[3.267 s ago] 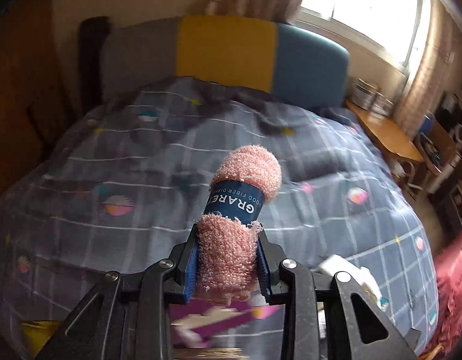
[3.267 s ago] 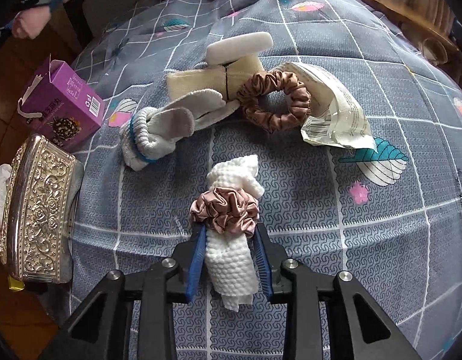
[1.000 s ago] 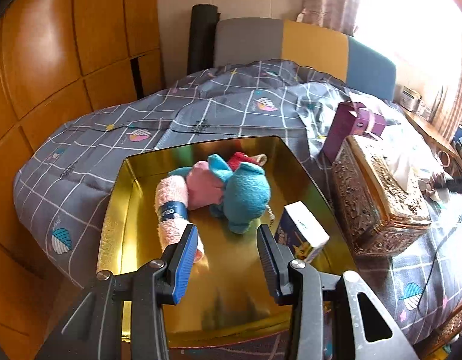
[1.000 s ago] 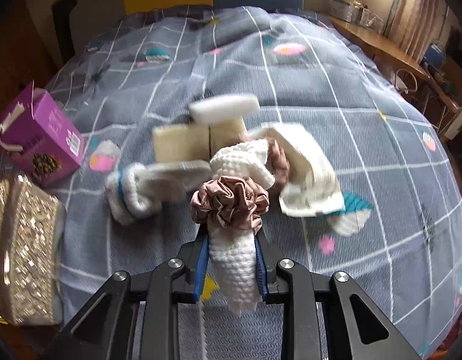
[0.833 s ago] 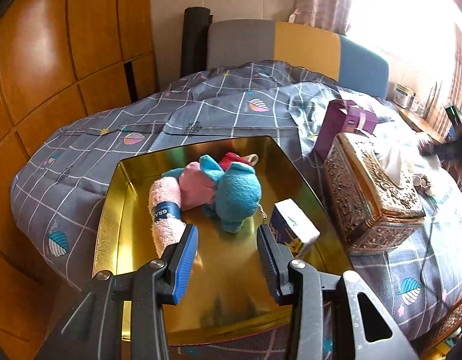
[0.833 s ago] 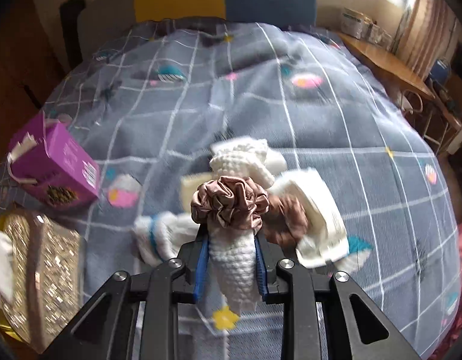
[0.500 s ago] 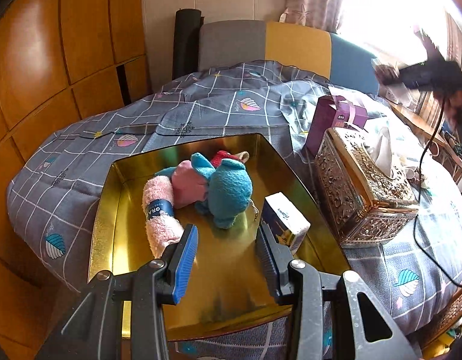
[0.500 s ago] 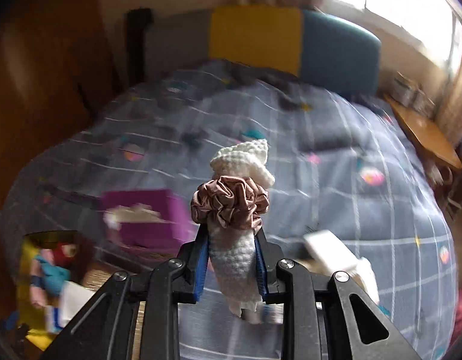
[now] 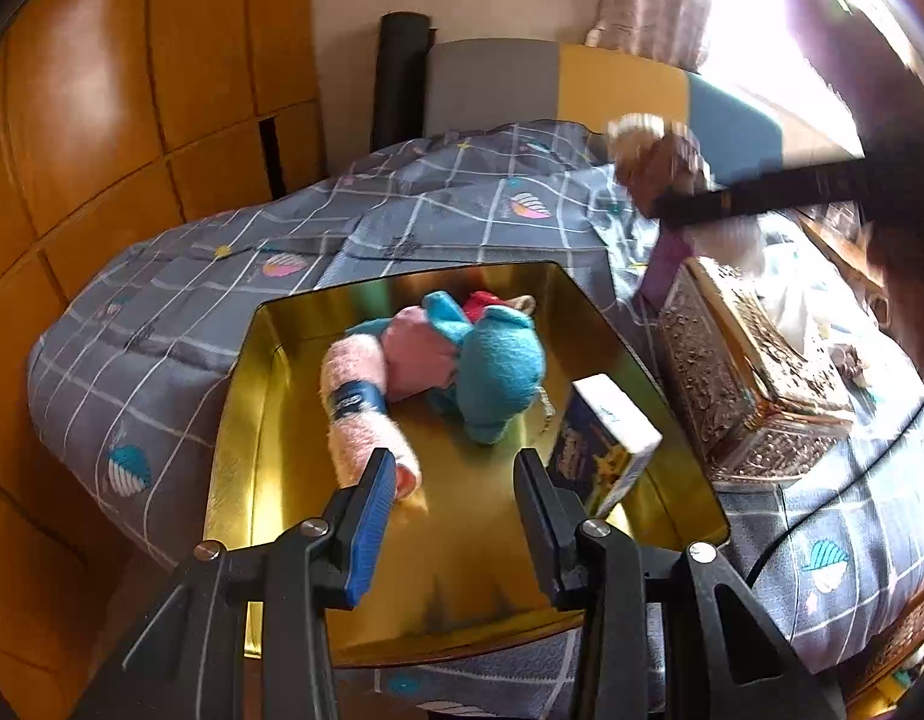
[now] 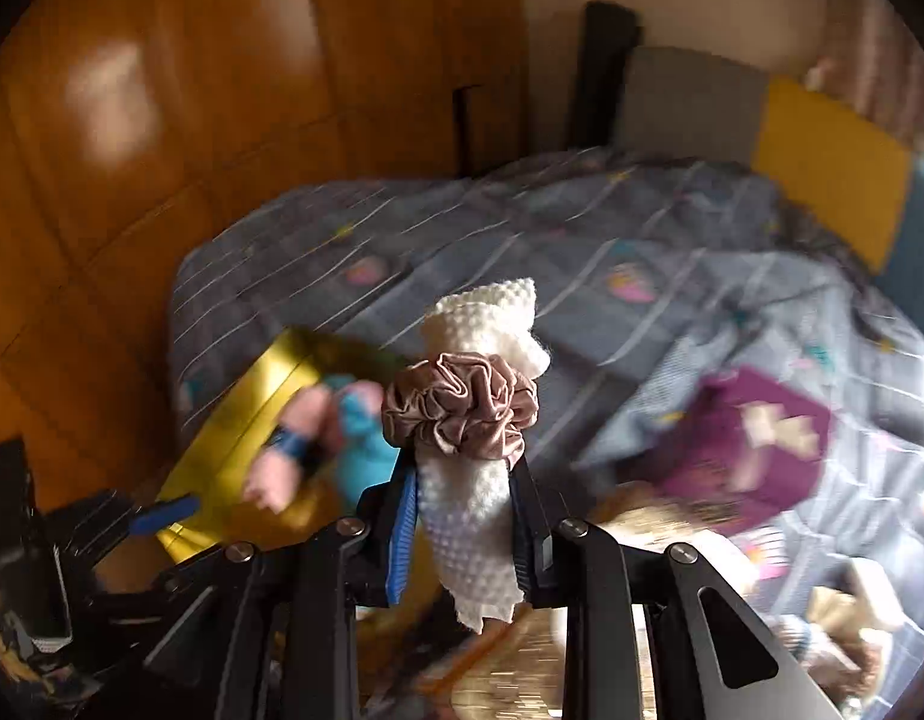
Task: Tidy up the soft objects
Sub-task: 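Carry the white waffle cloth with brown scrunchie over the gold tray with the right gripper, then lower the waffle cloth into the tray and open the right gripper, then move both grippers back from the tray to the remaining pile, then grasp the white knit glove with blue band with the left gripper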
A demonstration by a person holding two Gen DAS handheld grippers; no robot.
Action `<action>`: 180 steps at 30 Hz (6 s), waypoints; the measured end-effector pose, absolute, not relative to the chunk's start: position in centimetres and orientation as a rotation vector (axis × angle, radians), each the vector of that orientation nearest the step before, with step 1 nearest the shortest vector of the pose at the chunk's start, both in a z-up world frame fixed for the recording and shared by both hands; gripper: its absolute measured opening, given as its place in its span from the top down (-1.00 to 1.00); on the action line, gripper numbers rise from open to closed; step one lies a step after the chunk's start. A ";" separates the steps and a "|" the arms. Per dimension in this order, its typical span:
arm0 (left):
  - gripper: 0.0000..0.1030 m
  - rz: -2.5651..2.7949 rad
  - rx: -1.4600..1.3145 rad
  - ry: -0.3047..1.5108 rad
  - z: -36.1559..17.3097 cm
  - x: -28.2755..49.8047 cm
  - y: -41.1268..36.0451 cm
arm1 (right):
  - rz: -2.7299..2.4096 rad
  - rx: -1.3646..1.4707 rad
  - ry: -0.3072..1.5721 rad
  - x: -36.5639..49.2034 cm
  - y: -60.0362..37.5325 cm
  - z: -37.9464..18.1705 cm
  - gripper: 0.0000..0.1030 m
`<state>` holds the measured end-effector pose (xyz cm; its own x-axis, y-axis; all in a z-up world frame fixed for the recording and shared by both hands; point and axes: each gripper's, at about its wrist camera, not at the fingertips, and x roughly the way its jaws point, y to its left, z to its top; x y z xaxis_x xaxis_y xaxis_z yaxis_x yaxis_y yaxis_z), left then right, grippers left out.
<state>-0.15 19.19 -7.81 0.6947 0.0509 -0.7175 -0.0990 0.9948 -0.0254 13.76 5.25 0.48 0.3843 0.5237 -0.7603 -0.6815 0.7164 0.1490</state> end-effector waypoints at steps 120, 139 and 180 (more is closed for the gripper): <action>0.21 -0.305 0.371 0.642 -0.4 5.0 -6.0 | -0.454 0.414 0.911 10.6 -42.7 -10.3 -0.29; 0.21 -0.477 0.461 0.926 -6.6 14.0 -20.8 | -0.435 0.579 0.929 9.8 -44.7 -10.9 -0.30; 0.82 -0.584 0.097 1.223 -12.0 14.8 -20.7 | -0.355 0.683 0.951 9.9 -45.2 -12.0 -0.32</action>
<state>14.81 -20.66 -11.98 0.2143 -0.3696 -0.9041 0.4711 0.8500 -0.2359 9.86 -45.19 -12.01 0.5460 0.0132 -0.8377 0.5592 0.7388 0.3762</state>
